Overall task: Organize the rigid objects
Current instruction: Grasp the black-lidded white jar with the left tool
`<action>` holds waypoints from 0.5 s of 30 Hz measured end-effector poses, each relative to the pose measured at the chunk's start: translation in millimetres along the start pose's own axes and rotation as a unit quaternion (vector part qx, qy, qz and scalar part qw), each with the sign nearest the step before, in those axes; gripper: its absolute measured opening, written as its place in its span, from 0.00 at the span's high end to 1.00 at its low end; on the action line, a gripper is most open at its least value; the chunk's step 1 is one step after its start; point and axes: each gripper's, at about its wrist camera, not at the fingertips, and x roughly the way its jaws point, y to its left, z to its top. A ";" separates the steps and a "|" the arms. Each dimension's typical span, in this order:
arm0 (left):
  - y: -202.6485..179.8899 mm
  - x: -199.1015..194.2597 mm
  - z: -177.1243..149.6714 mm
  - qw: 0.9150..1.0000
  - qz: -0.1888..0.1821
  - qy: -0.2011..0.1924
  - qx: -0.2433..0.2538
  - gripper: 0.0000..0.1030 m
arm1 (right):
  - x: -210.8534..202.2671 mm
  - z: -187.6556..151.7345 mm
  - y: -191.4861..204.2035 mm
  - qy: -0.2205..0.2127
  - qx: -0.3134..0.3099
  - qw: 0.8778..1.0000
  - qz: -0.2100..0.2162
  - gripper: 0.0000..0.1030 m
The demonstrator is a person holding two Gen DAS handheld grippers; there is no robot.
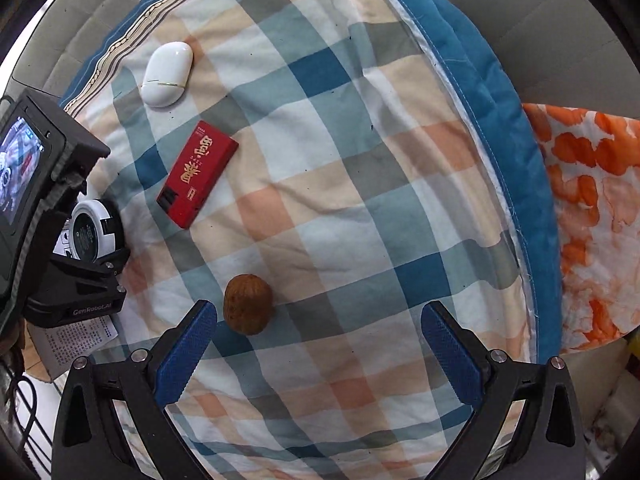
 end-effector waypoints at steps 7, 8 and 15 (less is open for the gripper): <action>48.9 -24.5 3.5 0.975 -0.117 -0.079 -0.172 0.26 | -0.3 23.4 -4.8 -0.019 0.053 0.995 0.076 0.00; 56.0 -25.5 3.5 0.966 -0.136 -0.087 -0.200 0.26 | 0.7 28.9 -5.4 -0.022 0.067 0.993 0.096 0.00; 88.3 -10.2 4.7 0.922 -0.239 -0.078 -0.295 0.26 | 33.5 74.9 3.7 0.008 0.149 0.974 0.171 0.25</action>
